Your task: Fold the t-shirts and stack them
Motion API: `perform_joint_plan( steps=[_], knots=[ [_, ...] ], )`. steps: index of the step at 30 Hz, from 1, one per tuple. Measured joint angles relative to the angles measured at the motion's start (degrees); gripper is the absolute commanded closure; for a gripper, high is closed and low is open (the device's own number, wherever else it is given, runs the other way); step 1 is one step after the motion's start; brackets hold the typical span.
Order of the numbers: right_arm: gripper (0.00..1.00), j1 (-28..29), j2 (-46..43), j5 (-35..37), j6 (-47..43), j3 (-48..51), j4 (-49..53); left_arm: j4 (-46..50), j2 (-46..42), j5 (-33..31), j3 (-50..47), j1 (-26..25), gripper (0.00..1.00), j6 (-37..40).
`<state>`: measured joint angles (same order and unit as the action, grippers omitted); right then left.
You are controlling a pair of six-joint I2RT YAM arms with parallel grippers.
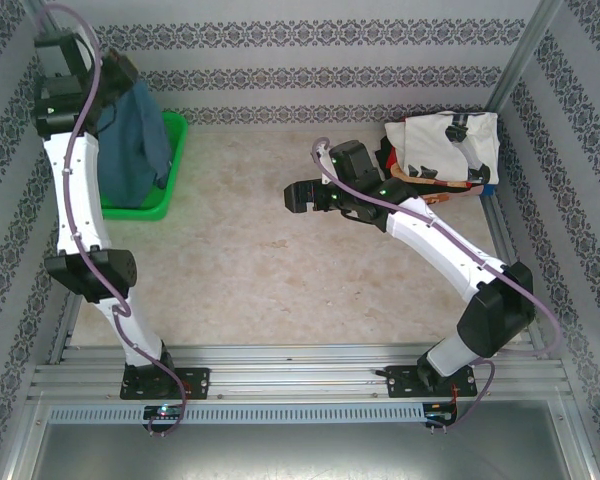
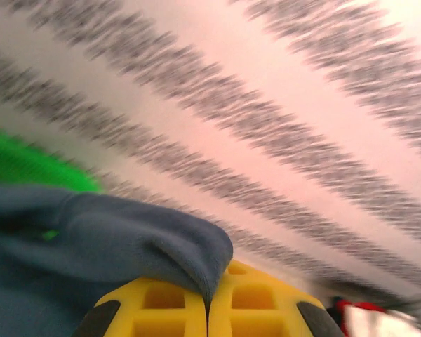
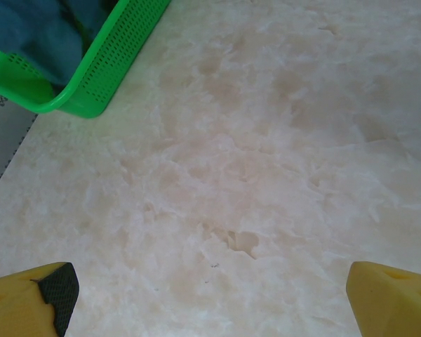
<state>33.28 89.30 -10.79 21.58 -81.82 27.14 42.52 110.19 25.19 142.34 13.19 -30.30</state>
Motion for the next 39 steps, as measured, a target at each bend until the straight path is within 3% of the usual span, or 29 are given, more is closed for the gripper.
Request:
perform_joint_plan(
  steps=[6, 17, 23, 28, 34, 39],
  knots=[
    [0.02, 0.0, -0.2, 1.7, 0.9, 1.7, -1.1, -7.2, -0.4, 7.3, 10.1, -4.1, 1.0, -6.3],
    [0.02, -3.9, -6.3, 2.4, 2.7, 7.6, -6.0, -15.1, -0.1, 15.3, 10.2, -12.9, 1.0, -15.0],
    [0.02, -5.4, -7.6, 2.1, 3.7, 9.4, -8.3, -14.8, -2.4, 16.1, -4.0, -19.6, 1.0, -13.4],
    [0.02, -5.4, -6.9, 1.7, 3.8, 10.4, -8.5, -14.9, -4.6, 14.3, -24.1, -23.6, 1.0, -11.9],
    [0.02, -5.4, -2.8, 0.6, 3.8, 10.4, -6.8, -13.9, -4.8, 7.9, -41.2, -20.9, 1.0, -11.7],
    [0.06, -5.0, 1.9, -0.8, 3.6, 9.9, -5.2, -14.5, -4.8, 4.2, -46.0, -18.7, 0.98, -11.7]
  ],
)
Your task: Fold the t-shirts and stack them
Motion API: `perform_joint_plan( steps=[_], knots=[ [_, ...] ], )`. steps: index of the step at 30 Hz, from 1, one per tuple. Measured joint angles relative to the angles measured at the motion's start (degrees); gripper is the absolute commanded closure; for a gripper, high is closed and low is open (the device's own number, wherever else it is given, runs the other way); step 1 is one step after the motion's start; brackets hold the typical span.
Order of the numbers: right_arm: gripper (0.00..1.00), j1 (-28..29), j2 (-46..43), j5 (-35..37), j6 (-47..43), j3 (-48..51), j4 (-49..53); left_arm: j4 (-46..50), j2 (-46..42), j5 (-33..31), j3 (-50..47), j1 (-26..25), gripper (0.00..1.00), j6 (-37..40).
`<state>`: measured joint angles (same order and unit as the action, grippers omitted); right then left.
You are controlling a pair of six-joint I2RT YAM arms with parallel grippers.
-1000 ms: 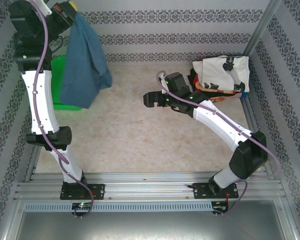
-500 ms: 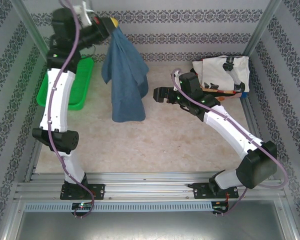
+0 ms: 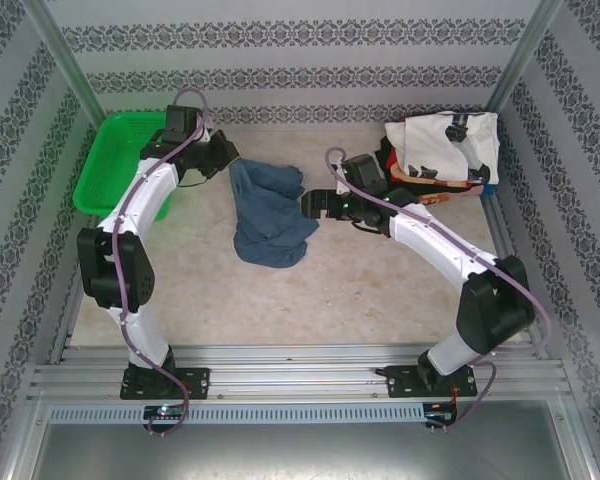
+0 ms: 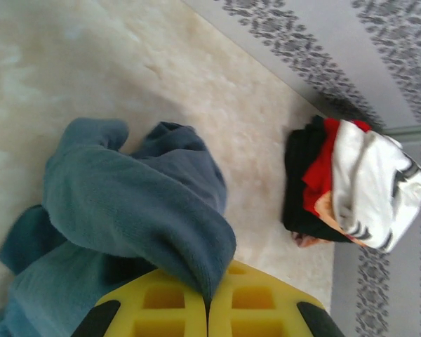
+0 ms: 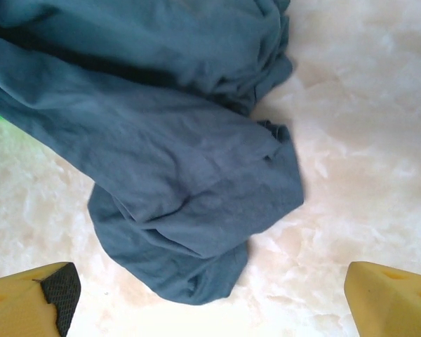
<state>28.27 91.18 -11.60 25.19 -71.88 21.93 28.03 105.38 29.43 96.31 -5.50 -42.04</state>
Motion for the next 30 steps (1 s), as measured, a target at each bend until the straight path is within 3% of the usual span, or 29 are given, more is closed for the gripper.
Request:
perform_joint_plan(
  steps=[2, 4, 7, 14, 15, 19, 25, 30],
  knots=[
    [0.08, 0.7, 2.8, -0.7, -0.1, -1.4, 0.9, -0.2, 0.1, -0.4, -0.5, 0.0, 0.85, 0.1],
    [0.11, 1.8, 6.6, -1.5, -0.4, -4.2, 2.4, -0.5, 0.4, -0.7, -1.1, 0.0, 0.6, 0.5],
    [0.11, 2.8, 10.7, -2.5, -0.4, -7.0, 3.5, -0.6, 0.4, -2.1, -3.8, 0.2, 0.44, 0.8],
    [0.11, 3.5, 13.7, -6.9, -0.8, -8.7, 4.9, 1.6, -0.9, -5.8, -8.0, 0.7, 0.27, 3.7],
    [0.11, 3.9, 14.8, -7.2, -1.2, -10.0, 5.4, 1.8, -1.8, -6.1, -8.9, 0.7, 0.2, 4.4],
    [0.13, 6.4, 19.8, -7.6, -3.3, -15.5, 6.8, 2.6, -8.1, -7.3, -15.1, 0.7, 0.15, 5.7],
    [0.14, 9.9, 27.7, -7.6, -7.1, -24.3, 11.0, 3.4, -15.6, -8.7, -21.8, 0.7, 0.0, 8.1],
    [0.2, 11.3, 33.4, -6.2, -8.9, -30.3, 14.6, 3.5, -23.2, -11.8, -24.9, 0.7, 0.0, 11.1]
  ],
)
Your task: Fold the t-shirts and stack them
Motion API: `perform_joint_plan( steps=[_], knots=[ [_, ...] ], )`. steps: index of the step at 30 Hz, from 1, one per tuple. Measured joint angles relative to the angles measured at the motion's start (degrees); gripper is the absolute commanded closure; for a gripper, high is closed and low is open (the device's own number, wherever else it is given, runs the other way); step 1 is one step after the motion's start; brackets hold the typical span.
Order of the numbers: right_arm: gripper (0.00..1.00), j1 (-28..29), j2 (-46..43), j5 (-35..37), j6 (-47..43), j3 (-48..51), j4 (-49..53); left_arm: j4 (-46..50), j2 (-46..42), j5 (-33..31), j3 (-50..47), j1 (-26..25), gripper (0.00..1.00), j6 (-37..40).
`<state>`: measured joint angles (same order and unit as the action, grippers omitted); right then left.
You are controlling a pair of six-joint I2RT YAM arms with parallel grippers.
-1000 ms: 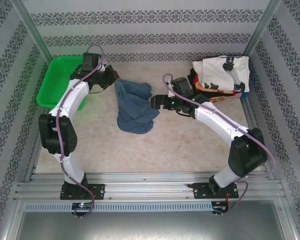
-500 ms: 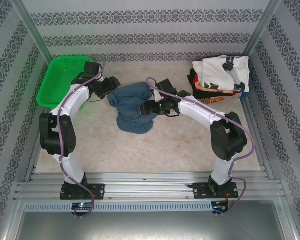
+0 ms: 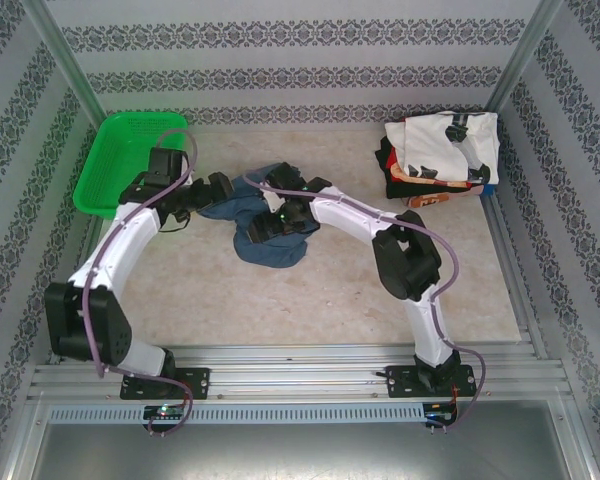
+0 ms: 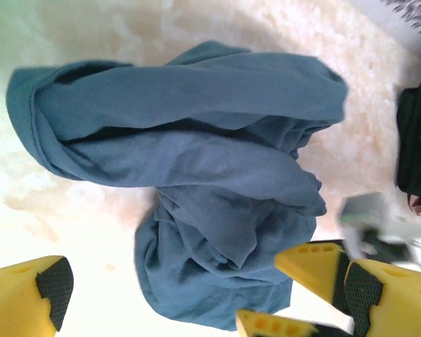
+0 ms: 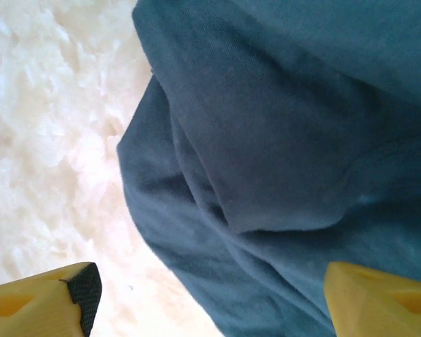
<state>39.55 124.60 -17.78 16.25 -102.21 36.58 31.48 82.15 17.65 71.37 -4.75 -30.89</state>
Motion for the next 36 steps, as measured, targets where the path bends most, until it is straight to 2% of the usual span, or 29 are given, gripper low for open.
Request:
perform_joint_plan(
  steps=[3, 7, 9, 11, 13, 14, 17, 21, 27, 31, 36],
  knots=[
    [0.25, 0.1, 3.3, 2.3, -0.2, -3.0, 1.2, -0.8, -4.3, -1.4, 0.0, 0.0, 0.0, 1.6],
    [0.39, 0.1, 6.1, 6.4, 0.1, -5.0, 2.0, -2.5, -8.7, -3.0, -1.6, 0.0, 0.0, 2.5],
    [0.52, 0.0, 7.2, 8.3, 0.1, -6.4, 2.1, -2.8, -9.6, -3.4, -2.7, 0.0, 0.0, 2.5],
    [0.73, 0.0, 7.9, 9.7, 0.2, -7.6, 2.0, -2.8, -9.7, -3.6, -3.6, 0.0, 0.0, 2.7],
    [0.9, -0.1, 8.0, 10.6, 0.2, -7.8, 1.4, -2.8, -9.7, -4.0, -4.1, 0.0, 0.0, 2.9],
    [0.94, -0.1, 7.9, 10.9, 0.3, -7.9, 0.9, -2.8, -9.7, -4.0, -4.1, 0.0, 0.0, 3.1],
    [1.0, -0.7, 6.5, 10.8, 0.6, -6.7, -1.2, -2.9, -9.7, -4.3, -4.1, 0.0, 0.0, 3.6],
    [1.0, -1.7, -0.2, 9.7, 0.7, -4.2, -3.3, -3.1, -10.1, -4.5, -4.2, 0.0, 0.0, 3.7],
    [1.0, -3.8, -17.7, 6.9, 0.5, -4.5, -6.5, -5.0, -12.1, -4.7, -4.1, 0.0, 0.0, 3.7],
    [1.0, -5.0, -27.1, 5.0, 0.5, -7.4, -7.2, -6.5, -13.1, -4.7, -4.1, 0.0, 0.0, 3.7],
    [1.0, -5.8, -32.7, 2.4, 0.5, -13.3, -7.0, -8.0, -14.2, -4.6, -3.8, 0.0, 0.0, 3.7]
  ],
)
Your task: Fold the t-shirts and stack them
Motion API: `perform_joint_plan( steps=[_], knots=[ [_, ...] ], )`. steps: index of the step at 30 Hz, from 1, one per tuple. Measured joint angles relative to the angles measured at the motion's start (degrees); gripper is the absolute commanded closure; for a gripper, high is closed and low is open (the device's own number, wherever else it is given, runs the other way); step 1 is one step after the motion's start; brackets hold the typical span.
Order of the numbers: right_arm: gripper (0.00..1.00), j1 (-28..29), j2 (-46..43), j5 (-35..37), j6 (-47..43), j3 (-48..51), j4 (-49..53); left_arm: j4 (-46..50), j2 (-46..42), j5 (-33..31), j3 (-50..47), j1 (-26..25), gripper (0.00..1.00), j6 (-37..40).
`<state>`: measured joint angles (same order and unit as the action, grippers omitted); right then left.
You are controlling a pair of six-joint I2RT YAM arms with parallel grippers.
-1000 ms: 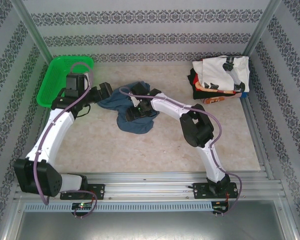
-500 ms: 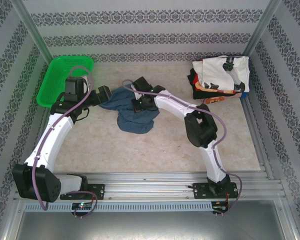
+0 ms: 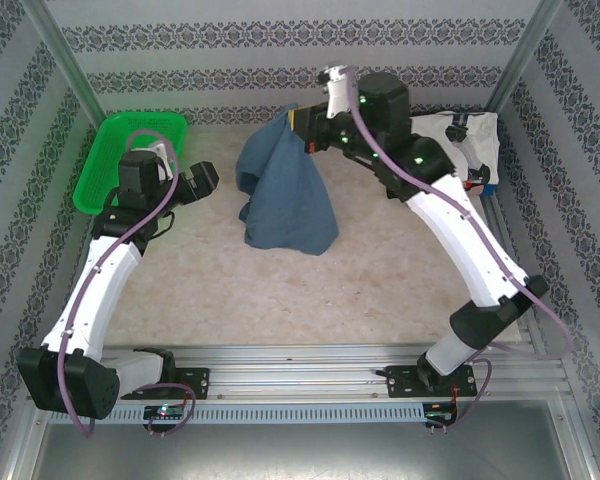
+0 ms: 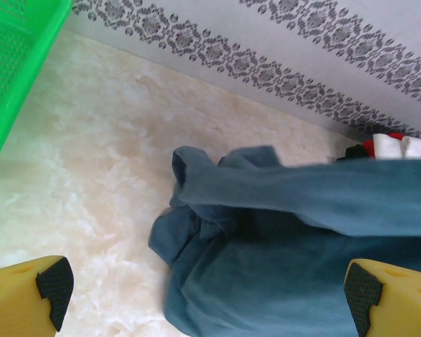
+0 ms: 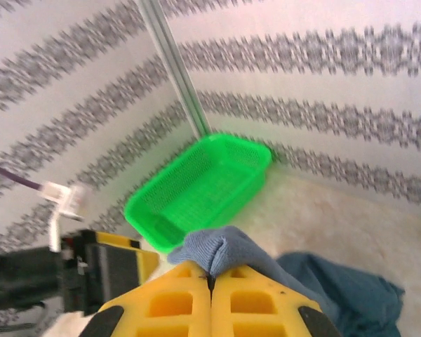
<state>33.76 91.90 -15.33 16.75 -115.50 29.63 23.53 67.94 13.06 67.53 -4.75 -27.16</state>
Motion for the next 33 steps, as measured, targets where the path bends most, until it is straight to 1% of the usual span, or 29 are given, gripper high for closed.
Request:
perform_joint_plan(
  steps=[4, 9, 14, 19, 22, 25, 30, 32, 33],
  knots=[
    [1.0, -1.5, 0.0, -3.0, 1.2, -5.9, 1.6, -2.3, -0.3, 1.5, 0.1, 0.0, 0.0, 0.0],
    [1.0, -2.1, 6.3, -8.0, 4.3, -17.9, 4.9, -3.7, -0.3, 3.0, 0.1, 0.0, 0.0, 0.0],
    [1.0, -0.9, 12.3, -13.2, 9.1, -25.7, 7.4, -4.4, -1.0, 3.2, -0.9, 0.0, 0.0, 0.0],
    [1.0, -0.9, 16.8, -17.6, 14.8, -34.2, 7.9, -4.7, -1.5, 3.2, -3.0, 0.0, 0.0, -0.1],
    [1.0, -1.4, 17.2, -20.3, 19.9, -36.7, 4.6, -4.7, -1.5, 3.2, -3.6, 0.0, 0.0, -0.1],
    [1.0, -1.4, 17.9, -22.9, 26.8, -39.0, -2.5, -4.7, -1.5, 2.8, -3.5, 0.0, 0.0, 0.0],
    [1.0, -2.0, 22.8, -25.7, 37.9, -48.7, -12.9, -4.5, -1.5, 1.4, -2.0, 0.0, 0.0, 0.2],
    [1.0, -2.8, 22.9, -25.9, 39.5, -49.6, -13.1, -4.6, -1.4, 1.4, -0.5, 0.0, 0.0, 0.3],
    [1.0, -3.5, 22.6, -25.4, 39.0, -49.7, -11.4, -4.7, -1.4, 1.5, 0.2, 0.0, 0.0, 0.4]
  ],
)
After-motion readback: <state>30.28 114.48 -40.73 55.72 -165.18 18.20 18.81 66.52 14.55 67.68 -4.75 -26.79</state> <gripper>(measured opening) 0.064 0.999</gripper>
